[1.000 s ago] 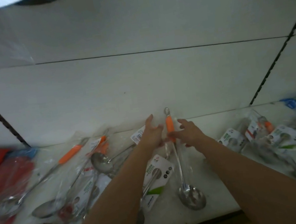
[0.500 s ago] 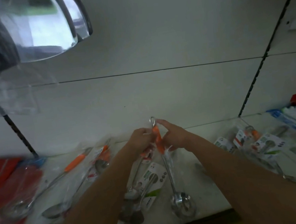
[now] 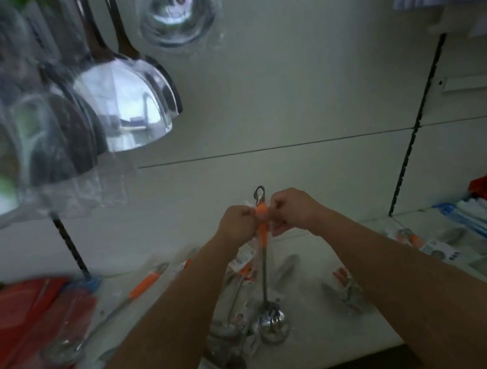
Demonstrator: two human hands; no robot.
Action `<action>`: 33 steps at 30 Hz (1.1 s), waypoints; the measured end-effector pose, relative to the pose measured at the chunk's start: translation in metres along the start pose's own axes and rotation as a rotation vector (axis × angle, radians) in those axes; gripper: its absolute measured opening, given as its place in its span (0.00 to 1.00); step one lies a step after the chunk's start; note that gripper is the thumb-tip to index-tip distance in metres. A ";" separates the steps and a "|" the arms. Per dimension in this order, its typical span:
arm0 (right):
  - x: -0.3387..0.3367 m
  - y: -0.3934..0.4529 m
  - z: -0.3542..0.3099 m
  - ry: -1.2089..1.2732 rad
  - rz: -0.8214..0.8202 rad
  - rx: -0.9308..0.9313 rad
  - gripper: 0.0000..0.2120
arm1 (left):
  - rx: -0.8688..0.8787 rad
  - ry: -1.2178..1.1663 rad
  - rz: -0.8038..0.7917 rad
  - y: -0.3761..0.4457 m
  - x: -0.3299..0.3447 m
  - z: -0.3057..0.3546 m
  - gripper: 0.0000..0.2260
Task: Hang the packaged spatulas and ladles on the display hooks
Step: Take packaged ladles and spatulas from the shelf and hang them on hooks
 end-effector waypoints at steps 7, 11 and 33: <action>-0.021 -0.025 -0.075 -0.029 0.059 -0.135 0.15 | 0.178 -0.182 0.066 -0.058 -0.036 0.057 0.19; -0.024 -0.046 -0.113 -0.011 0.064 -0.167 0.12 | 0.241 -0.146 0.074 -0.090 -0.052 0.085 0.14; -0.072 -0.136 -0.278 -0.143 0.324 -0.400 0.11 | 0.426 -0.088 0.300 -0.226 -0.127 0.215 0.10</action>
Point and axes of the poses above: each hand's wrist, its own y-axis towards the middle knuckle, its own x-axis out of the palm, z = x × y, the point moved 5 cm from there along y, towards the middle knuckle, and after that the axes turned 9 degrees about -x, right-handed, at the moved point
